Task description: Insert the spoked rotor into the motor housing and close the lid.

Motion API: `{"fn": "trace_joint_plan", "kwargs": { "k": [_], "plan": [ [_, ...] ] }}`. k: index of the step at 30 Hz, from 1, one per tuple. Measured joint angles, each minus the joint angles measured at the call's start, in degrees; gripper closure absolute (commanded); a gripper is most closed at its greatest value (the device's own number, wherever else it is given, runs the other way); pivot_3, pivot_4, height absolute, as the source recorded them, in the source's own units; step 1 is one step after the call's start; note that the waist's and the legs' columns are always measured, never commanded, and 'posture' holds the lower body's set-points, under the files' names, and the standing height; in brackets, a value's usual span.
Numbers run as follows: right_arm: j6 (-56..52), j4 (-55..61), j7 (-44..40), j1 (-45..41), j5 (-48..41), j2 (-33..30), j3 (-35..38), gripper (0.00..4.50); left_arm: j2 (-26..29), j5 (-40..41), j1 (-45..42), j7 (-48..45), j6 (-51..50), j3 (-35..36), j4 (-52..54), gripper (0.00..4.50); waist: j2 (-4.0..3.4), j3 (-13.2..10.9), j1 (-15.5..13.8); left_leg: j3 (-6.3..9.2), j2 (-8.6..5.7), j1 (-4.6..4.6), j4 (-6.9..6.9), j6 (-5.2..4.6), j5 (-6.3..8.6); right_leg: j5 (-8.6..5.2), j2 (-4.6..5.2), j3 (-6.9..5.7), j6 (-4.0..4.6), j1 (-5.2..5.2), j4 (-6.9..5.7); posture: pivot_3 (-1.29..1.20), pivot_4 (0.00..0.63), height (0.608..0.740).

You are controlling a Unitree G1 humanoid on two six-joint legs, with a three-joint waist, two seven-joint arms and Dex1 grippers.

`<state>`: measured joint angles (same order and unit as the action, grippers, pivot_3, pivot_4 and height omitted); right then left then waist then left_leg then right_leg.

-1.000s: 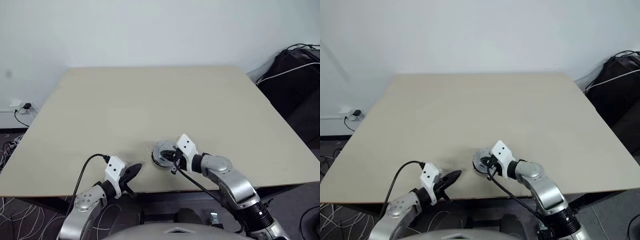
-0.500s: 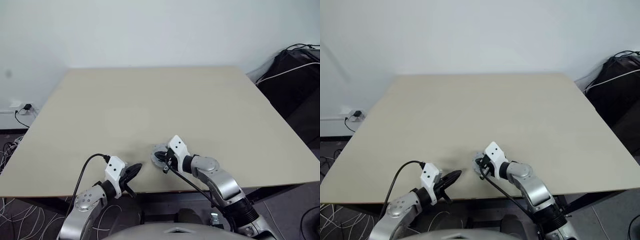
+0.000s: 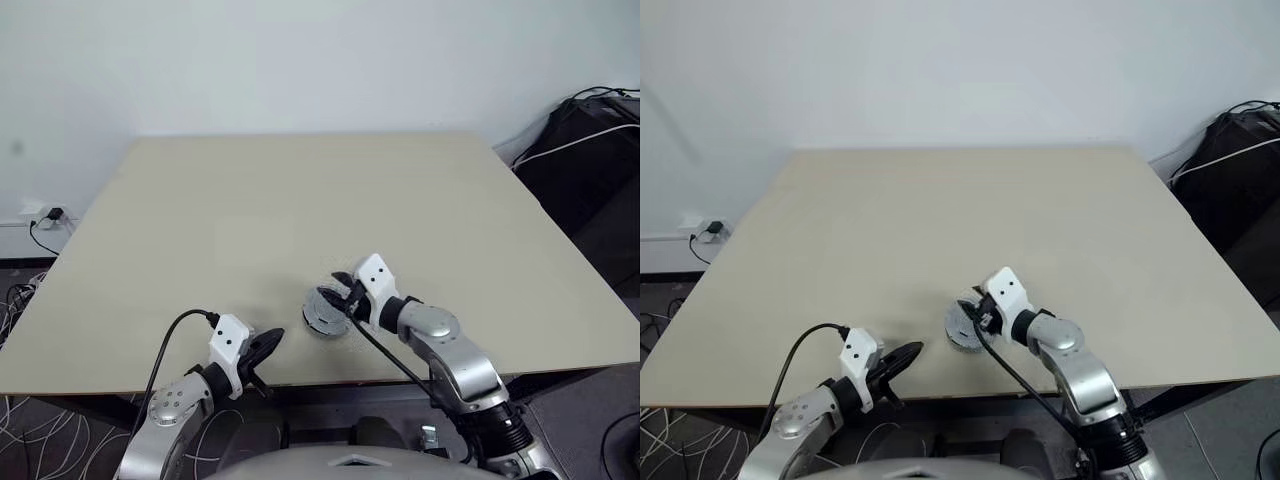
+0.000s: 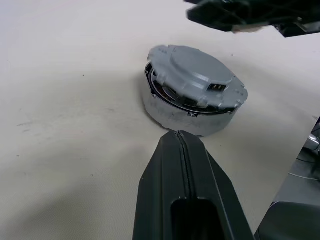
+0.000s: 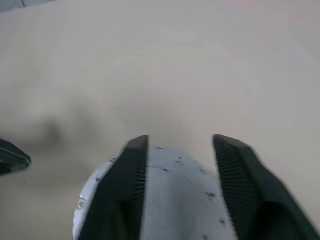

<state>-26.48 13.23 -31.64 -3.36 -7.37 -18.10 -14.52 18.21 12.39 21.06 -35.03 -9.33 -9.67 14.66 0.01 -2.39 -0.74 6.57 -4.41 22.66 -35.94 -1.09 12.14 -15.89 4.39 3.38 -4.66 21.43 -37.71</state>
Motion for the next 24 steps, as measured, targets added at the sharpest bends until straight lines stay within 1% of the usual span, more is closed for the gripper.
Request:
{"fn": "trace_joint_plan", "kwargs": {
  "k": [4,7,12,24],
  "plan": [
    [0.4,-0.6,-3.3,0.1,-0.8,-2.1,0.2,0.02,0.0,0.0,-0.2,-0.1,0.0,0.0,-0.1,4.50,-0.01,0.0,0.0,0.00,0.00,0.00,0.00,0.00,0.00,0.00,0.00,0.00,0.00,-0.01,0.00,0.00,0.000,0.740],
    [0.6,-2.6,-6.5,0.1,-1.5,-3.3,-0.4,0.02,0.1,0.0,-0.2,-0.1,0.0,0.0,-0.1,4.50,-0.01,0.0,0.1,-0.01,0.00,-0.01,0.00,0.00,0.00,0.00,0.00,0.00,0.00,0.00,0.00,0.00,0.000,0.740],
    [0.9,-5.1,-9.5,-1.1,-1.7,-3.4,-1.9,0.02,0.1,0.0,-0.2,0.0,0.0,0.0,-0.1,4.50,-0.01,0.0,0.0,-0.01,0.00,-0.01,-0.01,0.00,0.00,0.00,0.00,0.01,0.00,-0.01,0.00,0.00,0.000,0.740],
    [1.2,-10.8,-11.6,-4.9,-1.3,-2.7,-3.7,0.02,0.0,0.0,0.4,0.8,0.0,0.1,0.0,4.50,-0.01,0.0,0.0,0.00,0.00,0.00,0.00,0.00,0.00,0.00,0.00,0.00,0.01,0.00,0.00,0.00,0.000,0.740]
  ]
}}
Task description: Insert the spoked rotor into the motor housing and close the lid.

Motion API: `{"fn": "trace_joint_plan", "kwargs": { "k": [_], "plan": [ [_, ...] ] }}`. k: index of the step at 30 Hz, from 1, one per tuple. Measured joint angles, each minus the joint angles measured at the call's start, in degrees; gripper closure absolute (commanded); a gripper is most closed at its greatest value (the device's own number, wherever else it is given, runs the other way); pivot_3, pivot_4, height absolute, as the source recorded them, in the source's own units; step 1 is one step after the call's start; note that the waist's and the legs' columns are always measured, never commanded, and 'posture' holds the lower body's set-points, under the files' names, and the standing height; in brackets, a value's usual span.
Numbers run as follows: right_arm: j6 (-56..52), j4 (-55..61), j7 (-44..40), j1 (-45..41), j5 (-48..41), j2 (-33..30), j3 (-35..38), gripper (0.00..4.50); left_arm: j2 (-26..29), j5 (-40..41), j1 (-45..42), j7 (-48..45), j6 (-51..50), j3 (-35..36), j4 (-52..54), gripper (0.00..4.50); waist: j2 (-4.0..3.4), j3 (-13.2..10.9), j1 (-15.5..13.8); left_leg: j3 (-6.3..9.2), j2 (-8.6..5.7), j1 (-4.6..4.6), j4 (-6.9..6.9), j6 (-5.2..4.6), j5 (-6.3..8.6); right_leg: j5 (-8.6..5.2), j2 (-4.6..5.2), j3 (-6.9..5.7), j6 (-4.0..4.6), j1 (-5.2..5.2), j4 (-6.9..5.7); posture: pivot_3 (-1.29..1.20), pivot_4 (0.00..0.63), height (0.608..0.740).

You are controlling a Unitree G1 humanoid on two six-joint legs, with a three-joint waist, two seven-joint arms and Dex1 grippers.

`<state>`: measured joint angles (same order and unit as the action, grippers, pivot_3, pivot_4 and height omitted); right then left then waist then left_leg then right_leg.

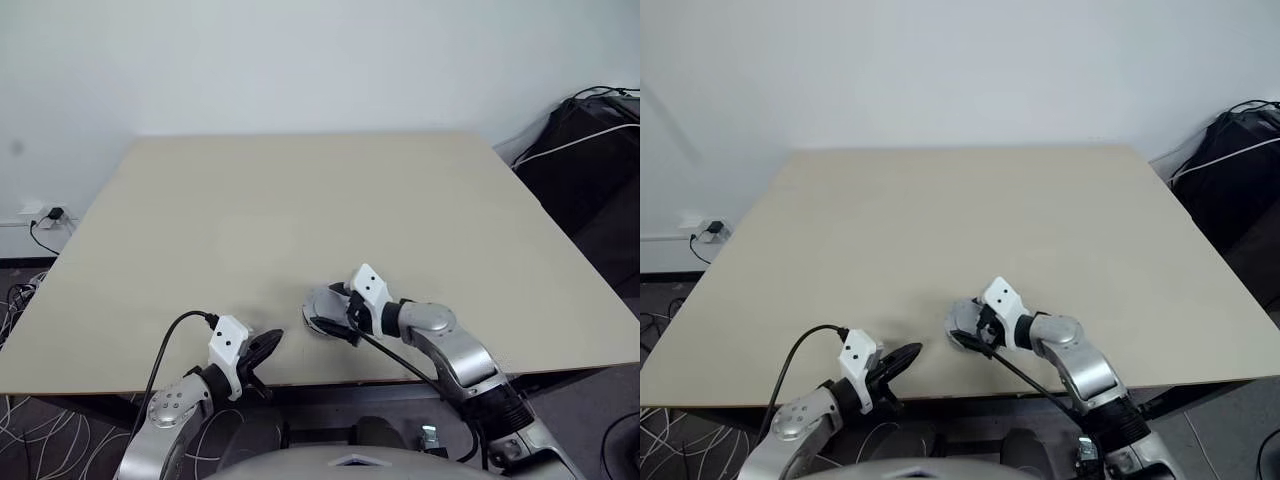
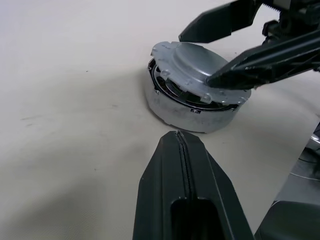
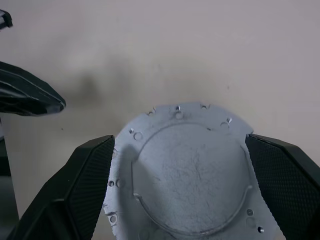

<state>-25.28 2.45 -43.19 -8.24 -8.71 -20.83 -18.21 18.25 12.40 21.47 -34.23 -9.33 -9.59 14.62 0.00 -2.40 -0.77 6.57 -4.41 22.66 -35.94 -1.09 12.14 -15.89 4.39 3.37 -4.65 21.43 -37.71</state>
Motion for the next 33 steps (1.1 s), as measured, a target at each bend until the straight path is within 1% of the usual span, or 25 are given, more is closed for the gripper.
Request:
{"fn": "trace_joint_plan", "kwargs": {
  "k": [4,7,9,10,21,33],
  "plan": [
    [0.0,-1.8,-0.1,-0.4,0.4,0.1,0.0,0.02,0.0,0.0,0.0,0.4,-0.1,0.0,0.1,4.50,0.00,0.0,0.0,0.00,0.00,0.00,0.00,0.00,0.00,0.00,-0.01,0.00,0.00,0.00,-0.01,0.00,0.000,0.740],
    [0.0,-1.9,0.0,-0.5,0.4,0.1,0.1,0.61,0.0,0.0,0.0,0.4,-0.1,0.1,0.1,4.50,0.00,0.0,0.0,0.00,0.00,0.00,0.00,0.00,0.00,0.00,-0.01,0.00,0.00,0.00,-0.01,0.00,0.000,0.740],
    [-0.1,-1.9,0.2,-0.5,0.3,0.3,0.1,1.23,0.0,0.0,0.0,0.4,0.0,0.2,0.1,4.50,-0.01,0.0,0.0,0.00,0.00,0.00,0.00,0.00,0.00,0.00,-0.01,0.00,0.00,0.00,-0.01,0.00,0.000,0.740],
    [-0.2,-1.9,0.4,-0.5,0.3,0.4,0.2,1.27,0.0,0.0,0.0,0.4,0.1,0.2,0.1,4.50,0.00,0.0,0.0,0.00,0.00,0.00,0.00,0.00,0.00,0.00,0.00,0.00,0.00,0.00,0.00,0.00,0.000,0.740],
    [-0.6,-1.2,1.9,0.2,0.4,0.8,0.5,1.27,0.0,0.0,0.1,0.1,1.4,0.2,-0.3,4.50,-0.01,0.0,0.0,0.00,-0.01,0.00,0.00,0.00,0.00,0.00,0.00,0.00,0.00,0.00,0.00,0.00,0.000,0.740],
    [0.3,0.0,3.2,0.1,4.7,0.2,-1.9,1.27,0.0,0.0,-0.1,-0.1,2.0,0.2,-1.0,4.50,-0.02,0.0,0.0,0.00,-0.01,-0.01,0.00,0.00,0.00,0.00,0.00,0.00,0.00,-0.01,-0.01,0.00,0.000,0.740]
  ]
}}
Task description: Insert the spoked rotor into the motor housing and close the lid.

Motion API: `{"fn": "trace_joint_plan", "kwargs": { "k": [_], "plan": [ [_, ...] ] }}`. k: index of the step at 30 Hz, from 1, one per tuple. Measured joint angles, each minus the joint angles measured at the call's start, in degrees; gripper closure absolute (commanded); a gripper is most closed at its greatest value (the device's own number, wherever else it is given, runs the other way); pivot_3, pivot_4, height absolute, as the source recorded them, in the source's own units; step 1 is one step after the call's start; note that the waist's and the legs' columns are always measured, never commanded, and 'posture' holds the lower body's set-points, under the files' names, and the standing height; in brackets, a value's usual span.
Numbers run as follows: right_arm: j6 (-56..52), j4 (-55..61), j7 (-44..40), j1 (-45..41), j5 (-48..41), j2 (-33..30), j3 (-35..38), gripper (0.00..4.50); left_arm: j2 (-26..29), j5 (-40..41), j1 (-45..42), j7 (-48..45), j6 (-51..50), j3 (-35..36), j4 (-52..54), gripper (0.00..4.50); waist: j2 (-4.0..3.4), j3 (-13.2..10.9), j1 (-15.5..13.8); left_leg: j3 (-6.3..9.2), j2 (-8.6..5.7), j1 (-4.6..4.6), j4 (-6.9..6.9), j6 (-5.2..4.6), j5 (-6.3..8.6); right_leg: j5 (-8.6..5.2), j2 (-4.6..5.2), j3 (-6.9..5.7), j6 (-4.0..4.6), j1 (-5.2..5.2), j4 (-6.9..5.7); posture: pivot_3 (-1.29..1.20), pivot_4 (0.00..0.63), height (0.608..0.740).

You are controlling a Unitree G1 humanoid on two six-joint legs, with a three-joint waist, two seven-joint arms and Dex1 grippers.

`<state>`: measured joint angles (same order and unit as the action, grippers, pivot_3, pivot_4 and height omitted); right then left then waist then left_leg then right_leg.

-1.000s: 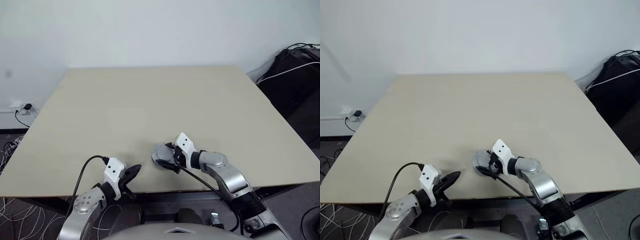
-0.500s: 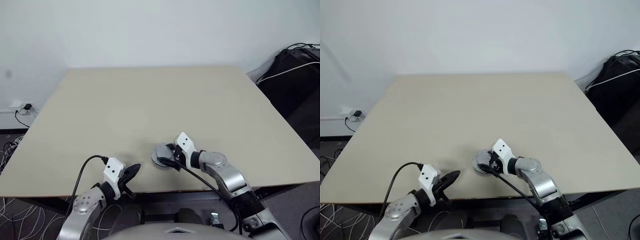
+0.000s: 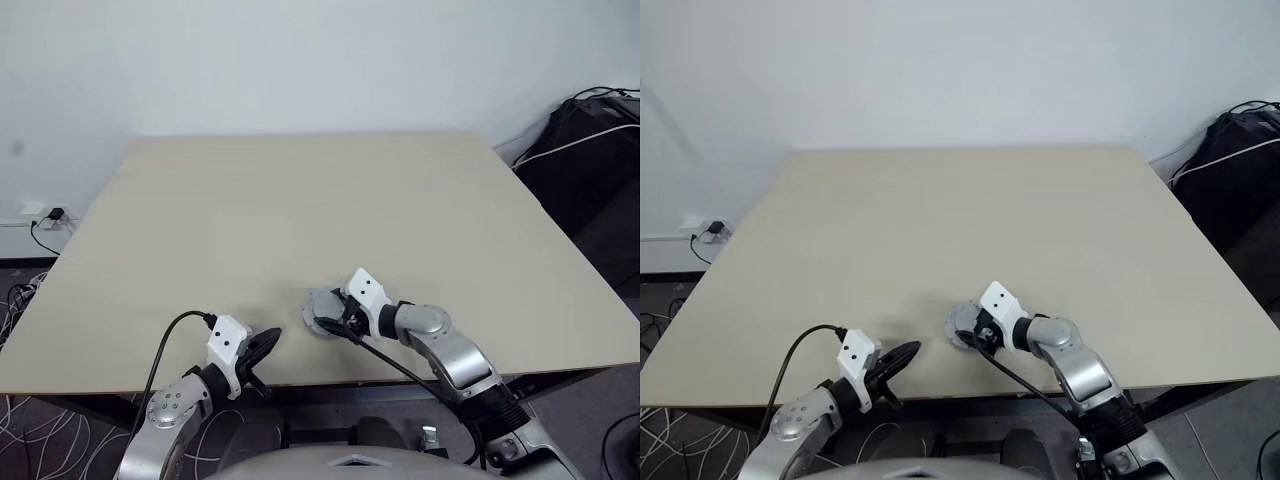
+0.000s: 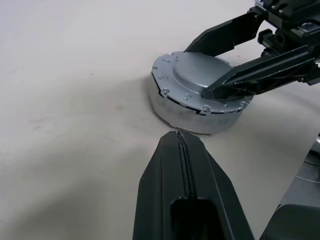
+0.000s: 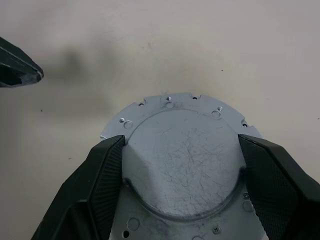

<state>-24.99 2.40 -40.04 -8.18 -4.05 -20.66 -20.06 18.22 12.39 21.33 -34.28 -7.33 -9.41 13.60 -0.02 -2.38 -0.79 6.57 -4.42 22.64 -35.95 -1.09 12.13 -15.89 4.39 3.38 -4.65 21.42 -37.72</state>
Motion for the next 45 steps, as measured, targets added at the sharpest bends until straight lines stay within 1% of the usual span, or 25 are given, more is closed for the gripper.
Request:
{"fn": "trace_joint_plan", "kwargs": {
  "k": [10,17,28,33,40,42,45],
  "plan": [
    [-0.2,0.1,1.4,-0.9,2.0,0.5,-1.6,1.27,0.0,0.0,0.1,0.6,-1.2,-0.1,0.8,4.50,0.02,0.0,0.1,0.00,0.01,-0.08,0.00,0.01,0.00,0.01,0.00,0.02,0.01,-0.03,-0.08,0.00,0.000,0.740],
    [-1.8,0.2,-0.6,-2.8,2.2,-1.3,-2.7,1.27,0.0,0.1,0.1,1.4,-2.9,-0.1,2.6,4.50,-0.01,0.1,0.0,0.00,0.00,-0.08,-0.01,0.01,-0.01,0.01,0.01,0.00,0.01,-0.04,-0.04,0.00,0.000,0.740],
    [-2.0,-0.3,0.0,-2.8,2.1,-1.3,-2.5,1.27,0.0,0.1,0.0,1.7,-3.9,-0.1,3.1,4.50,-0.01,0.1,-0.1,0.00,0.00,-0.07,0.00,0.01,-0.01,0.00,0.05,-0.01,0.01,-0.06,-0.05,0.00,0.000,0.740],
    [-3.4,-0.3,-1.2,-2.7,0.1,-1.4,-1.4,1.27,0.0,0.1,0.0,1.7,-3.9,-0.1,3.1,4.50,-0.02,0.1,-0.1,0.00,-0.01,-0.03,0.01,0.01,0.00,-0.01,0.05,-0.02,0.01,-0.02,0.02,0.00,0.000,0.740],
    [-3.1,-0.3,-0.8,-2.7,0.4,-1.4,-1.6,1.27,-0.2,0.0,0.0,1.9,-3.4,-0.1,3.1,4.50,-0.02,0.1,-0.1,0.00,-0.02,-0.03,0.05,0.00,0.00,-0.01,0.05,-0.03,0.02,-0.03,0.03,0.00,0.000,0.740],
    [-3.1,-0.3,-0.7,-2.6,0.6,-1.4,-1.6,1.27,-0.7,-0.1,-0.5,3.0,-3.3,0.0,2.9,4.50,-0.02,0.1,-0.1,0.00,-0.02,-0.04,0.03,0.00,0.00,-0.01,0.05,-0.03,0.02,-0.05,0.03,0.00,0.000,0.740],
    [-2.7,-0.3,0.1,-2.4,1.0,-1.2,-1.8,1.27,-2.2,-0.5,-3.9,5.6,-3.3,1.3,2.1,4.50,0.04,0.1,-0.2,0.05,-0.01,-0.06,0.01,0.02,-0.01,0.00,0.03,-0.06,0.00,-0.05,-0.03,0.00,0.000,0.740]
  ]
}}
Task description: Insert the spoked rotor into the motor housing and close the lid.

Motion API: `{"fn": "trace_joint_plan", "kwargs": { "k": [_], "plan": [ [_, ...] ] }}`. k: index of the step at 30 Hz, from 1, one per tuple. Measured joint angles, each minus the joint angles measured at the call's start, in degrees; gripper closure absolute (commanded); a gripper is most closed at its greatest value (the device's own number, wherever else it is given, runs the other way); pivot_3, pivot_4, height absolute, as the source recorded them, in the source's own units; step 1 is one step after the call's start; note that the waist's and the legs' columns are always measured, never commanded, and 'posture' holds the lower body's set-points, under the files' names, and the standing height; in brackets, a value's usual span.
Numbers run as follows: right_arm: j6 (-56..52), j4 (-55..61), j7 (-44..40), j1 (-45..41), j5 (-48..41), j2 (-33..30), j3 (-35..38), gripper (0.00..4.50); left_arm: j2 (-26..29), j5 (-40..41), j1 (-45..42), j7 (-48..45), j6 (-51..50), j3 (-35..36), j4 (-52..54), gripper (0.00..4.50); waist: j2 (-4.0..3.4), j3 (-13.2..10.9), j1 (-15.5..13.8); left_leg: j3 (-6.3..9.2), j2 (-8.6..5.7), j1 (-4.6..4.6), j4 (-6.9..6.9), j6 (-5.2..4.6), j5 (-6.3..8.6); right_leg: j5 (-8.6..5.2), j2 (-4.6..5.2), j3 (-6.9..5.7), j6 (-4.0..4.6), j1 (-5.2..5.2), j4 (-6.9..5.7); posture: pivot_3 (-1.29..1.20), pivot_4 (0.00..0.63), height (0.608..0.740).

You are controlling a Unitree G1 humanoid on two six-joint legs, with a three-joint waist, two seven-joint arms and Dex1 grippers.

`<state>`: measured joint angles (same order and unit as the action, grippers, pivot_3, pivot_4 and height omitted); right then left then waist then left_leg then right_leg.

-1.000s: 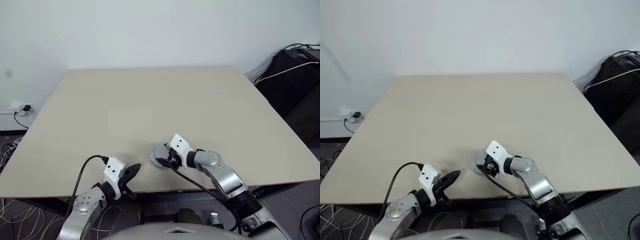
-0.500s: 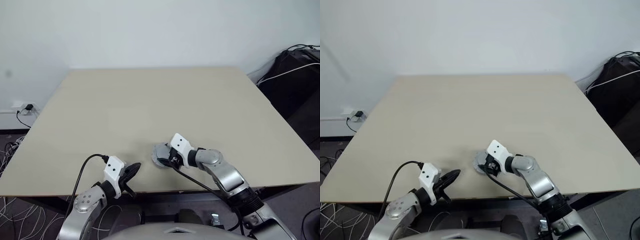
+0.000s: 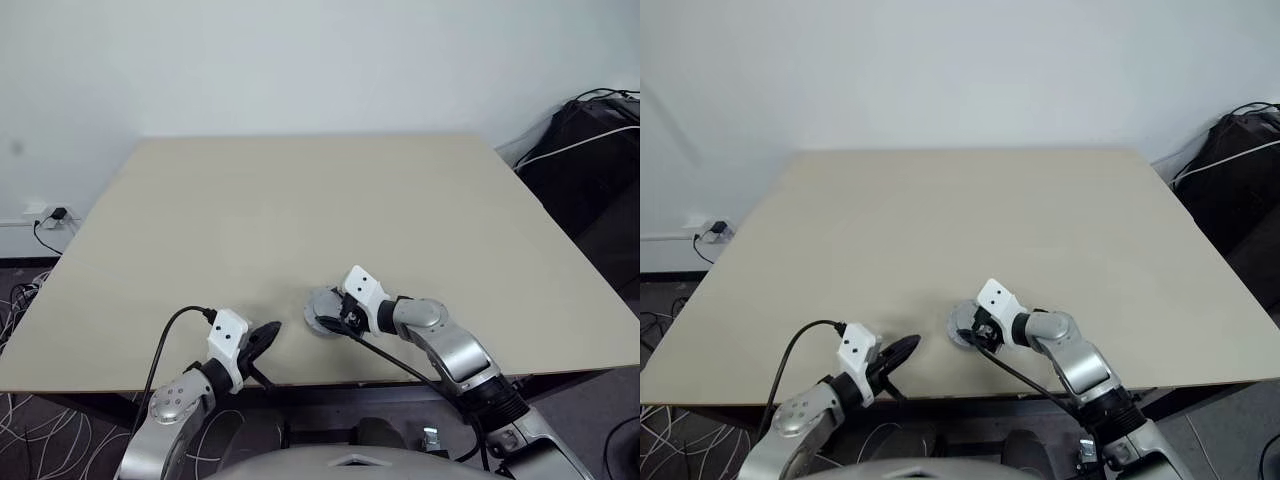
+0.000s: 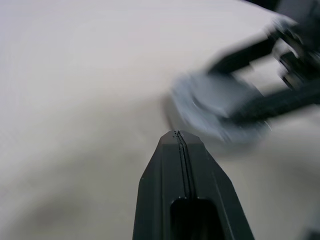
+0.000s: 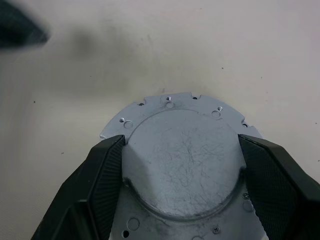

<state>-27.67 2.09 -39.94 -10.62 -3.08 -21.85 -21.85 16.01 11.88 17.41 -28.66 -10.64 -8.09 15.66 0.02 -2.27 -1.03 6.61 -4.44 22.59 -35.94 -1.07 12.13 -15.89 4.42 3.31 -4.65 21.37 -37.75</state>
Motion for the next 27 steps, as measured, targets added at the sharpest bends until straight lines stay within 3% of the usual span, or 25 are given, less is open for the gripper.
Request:
{"fn": "trace_joint_plan", "kwargs": {
  "k": [8,16,27],
  "plan": [
    [1.4,-0.1,1.1,0.5,0.8,0.7,-0.5,1.27,-0.2,0.2,-12.4,3.5,-4.8,4.3,-6.3,4.50,0.05,0.1,0.2,0.03,-0.01,-0.05,-0.03,0.05,-0.05,0.10,-0.11,0.00,-0.13,-0.02,-0.03,0.00,0.000,0.740],
    [1.3,-0.1,1.4,0.5,1.2,1.2,-0.6,1.27,-1.5,9.5,-25.1,-2.0,-25.9,4.0,-13.6,4.50,0.20,0.2,0.4,0.12,0.00,-0.06,-0.05,0.08,-0.09,0.26,-0.20,-0.03,-0.40,-0.03,-0.06,0.00,0.000,0.740],
    [0.9,0.3,2.4,0.8,1.2,1.8,-0.9,1.27,-3.1,11.4,-31.7,-4.9,-38.2,0.3,-17.7,4.50,0.22,0.2,1.3,0.16,0.00,-0.06,-0.05,0.13,-0.11,0.29,-0.21,0.00,-0.40,-0.03,-0.05,0.00,0.000,0.740]
  ]
}}
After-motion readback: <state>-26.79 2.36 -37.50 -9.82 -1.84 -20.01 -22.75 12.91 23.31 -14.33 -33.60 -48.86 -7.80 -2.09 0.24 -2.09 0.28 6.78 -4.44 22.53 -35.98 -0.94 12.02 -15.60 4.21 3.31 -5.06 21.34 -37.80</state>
